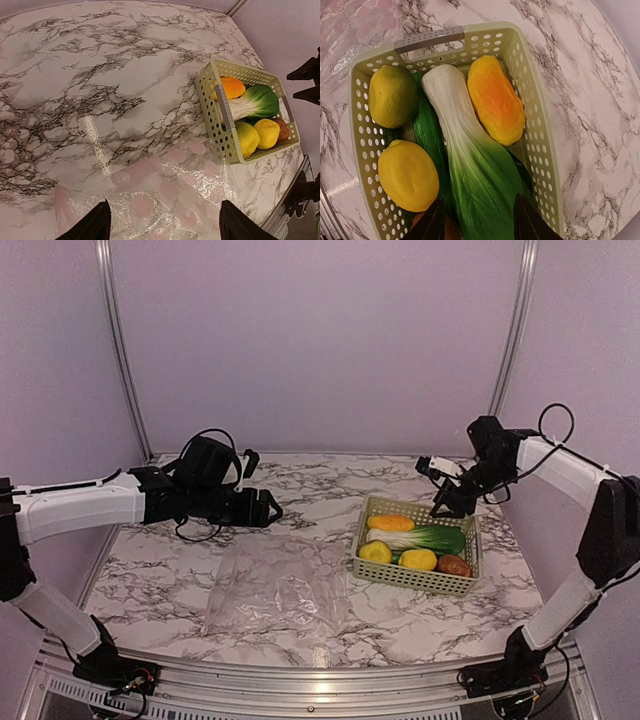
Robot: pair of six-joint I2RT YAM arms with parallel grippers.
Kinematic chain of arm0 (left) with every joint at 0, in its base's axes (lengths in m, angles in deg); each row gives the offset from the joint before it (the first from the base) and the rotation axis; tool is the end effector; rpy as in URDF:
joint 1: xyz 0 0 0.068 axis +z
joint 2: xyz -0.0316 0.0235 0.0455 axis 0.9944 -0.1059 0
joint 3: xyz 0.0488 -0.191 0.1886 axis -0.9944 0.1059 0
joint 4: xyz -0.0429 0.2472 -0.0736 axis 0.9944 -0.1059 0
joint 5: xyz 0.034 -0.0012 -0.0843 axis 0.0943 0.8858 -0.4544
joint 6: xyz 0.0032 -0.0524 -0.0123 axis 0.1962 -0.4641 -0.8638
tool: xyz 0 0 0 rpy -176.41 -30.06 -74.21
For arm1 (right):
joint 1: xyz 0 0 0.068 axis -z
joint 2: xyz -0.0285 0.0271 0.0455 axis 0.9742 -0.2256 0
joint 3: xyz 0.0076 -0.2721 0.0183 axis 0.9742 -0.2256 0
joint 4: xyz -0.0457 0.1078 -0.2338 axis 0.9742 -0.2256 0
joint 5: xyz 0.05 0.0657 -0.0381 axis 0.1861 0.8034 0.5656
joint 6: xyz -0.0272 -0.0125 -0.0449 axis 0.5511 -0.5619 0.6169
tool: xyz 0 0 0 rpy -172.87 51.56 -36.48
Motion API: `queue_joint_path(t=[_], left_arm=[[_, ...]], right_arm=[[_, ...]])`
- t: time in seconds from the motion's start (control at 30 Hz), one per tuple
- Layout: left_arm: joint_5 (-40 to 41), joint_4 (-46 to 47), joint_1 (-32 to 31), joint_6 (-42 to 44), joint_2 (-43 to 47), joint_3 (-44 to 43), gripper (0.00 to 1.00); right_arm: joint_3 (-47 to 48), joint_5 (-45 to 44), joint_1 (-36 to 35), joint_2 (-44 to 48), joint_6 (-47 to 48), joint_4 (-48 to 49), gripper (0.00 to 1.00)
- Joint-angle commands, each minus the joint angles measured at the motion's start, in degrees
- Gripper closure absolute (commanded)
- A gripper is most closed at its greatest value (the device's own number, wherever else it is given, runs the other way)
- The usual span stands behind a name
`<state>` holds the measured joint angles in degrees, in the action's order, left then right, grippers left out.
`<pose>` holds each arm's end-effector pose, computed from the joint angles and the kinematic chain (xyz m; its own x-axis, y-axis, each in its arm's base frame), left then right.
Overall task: Place the food in the zip-top bag and seal the zipper
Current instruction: Adjust the bin at the center of the board.
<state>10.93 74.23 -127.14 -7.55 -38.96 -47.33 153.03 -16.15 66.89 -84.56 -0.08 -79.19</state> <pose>0.2425 -0.2306 0.2767 -0.6925 0.0294 -0.7208 0.4525 0.7958 -0.4023 0.3008 0.0690 0.2825 -0.3343 -0.7580 -0.5601 -0.8991 0.4347 -0.0516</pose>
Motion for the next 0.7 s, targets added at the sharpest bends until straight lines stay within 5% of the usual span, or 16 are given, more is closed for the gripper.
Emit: queue_joint_path(t=[0.0,0.33,0.67], left_arm=[[-0.45,3.01,-0.72,-5.29,-2.71,0.57,0.24],[-1.41,2.12,-1.35,-4.63,-3.49,-1.12,0.24],[2.13,-2.97,-1.34,-1.87,-3.5,-4.95,0.24]], right_arm=[[6.25,-2.5,0.97,-6.69,0.1,-2.34,0.55],[16.51,-2.4,3.2,-19.7,-1.43,-0.84,0.49],[21.0,-1.7,3.45,-27.06,3.26,-2.03,0.56]])
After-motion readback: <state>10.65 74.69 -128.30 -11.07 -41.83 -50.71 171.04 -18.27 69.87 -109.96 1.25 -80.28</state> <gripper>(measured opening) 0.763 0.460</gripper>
